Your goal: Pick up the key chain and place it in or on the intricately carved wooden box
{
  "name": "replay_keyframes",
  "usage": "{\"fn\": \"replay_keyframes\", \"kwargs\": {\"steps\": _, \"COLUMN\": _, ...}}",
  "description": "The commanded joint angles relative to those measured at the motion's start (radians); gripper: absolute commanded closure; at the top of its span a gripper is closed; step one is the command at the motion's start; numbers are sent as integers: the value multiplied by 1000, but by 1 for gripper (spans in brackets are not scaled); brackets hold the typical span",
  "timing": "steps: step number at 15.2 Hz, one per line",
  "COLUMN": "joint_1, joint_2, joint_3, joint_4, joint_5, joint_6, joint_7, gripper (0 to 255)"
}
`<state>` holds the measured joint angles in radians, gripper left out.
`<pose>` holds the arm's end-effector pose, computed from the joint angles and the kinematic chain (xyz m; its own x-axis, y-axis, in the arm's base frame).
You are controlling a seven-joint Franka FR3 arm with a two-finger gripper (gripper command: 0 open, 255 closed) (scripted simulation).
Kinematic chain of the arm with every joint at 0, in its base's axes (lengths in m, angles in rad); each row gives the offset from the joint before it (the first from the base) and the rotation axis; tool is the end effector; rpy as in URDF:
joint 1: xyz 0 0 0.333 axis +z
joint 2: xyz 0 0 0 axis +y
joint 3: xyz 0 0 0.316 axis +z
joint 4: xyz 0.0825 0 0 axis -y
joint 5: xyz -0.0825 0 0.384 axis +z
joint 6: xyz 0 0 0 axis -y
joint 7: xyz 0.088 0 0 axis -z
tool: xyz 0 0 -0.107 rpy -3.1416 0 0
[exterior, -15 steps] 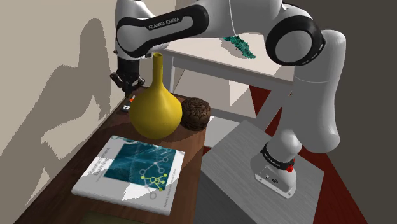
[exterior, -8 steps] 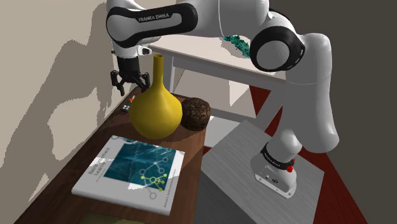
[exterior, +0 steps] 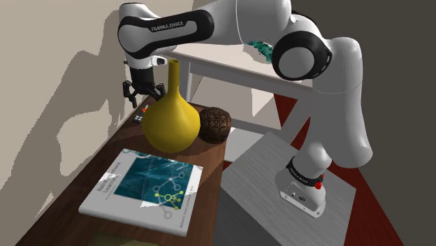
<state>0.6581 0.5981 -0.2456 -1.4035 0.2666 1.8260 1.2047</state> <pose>0.6171 0.3279 0.3509 0.6456 -0.7476 -0.1562 -0.7409 -0.6627 0.1096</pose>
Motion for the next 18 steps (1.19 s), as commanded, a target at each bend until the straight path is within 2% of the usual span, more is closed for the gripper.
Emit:
{"fn": "replay_keyframes", "kwargs": {"steps": 1, "joint_1": 0, "joint_2": 31, "joint_3": -2, "joint_4": 6, "joint_5": 2, "joint_6": 66, "joint_7": 0, "gripper": 0}}
{"fn": "replay_keyframes", "kwargs": {"steps": 6, "joint_1": 5, "joint_2": 32, "joint_3": -10, "joint_4": 6, "joint_5": 7, "joint_6": 65, "joint_7": -2, "gripper": 0}}
{"fn": "replay_keyframes", "kwargs": {"steps": 7, "joint_1": 6, "joint_2": 23, "joint_3": -11, "joint_4": 0, "joint_5": 5, "joint_6": 62, "joint_7": -2, "gripper": 255}}
{"fn": "replay_keyframes", "kwargs": {"steps": 11, "joint_1": 7, "joint_2": 15, "joint_3": -12, "joint_4": -17, "joint_5": 4, "joint_6": 70, "joint_7": -5, "gripper": 255}}
{"fn": "replay_keyframes", "kwargs": {"steps": 18, "joint_1": 7, "joint_2": 23, "joint_3": -13, "joint_4": 19, "joint_5": 5, "joint_6": 44, "joint_7": 1, "gripper": 255}}
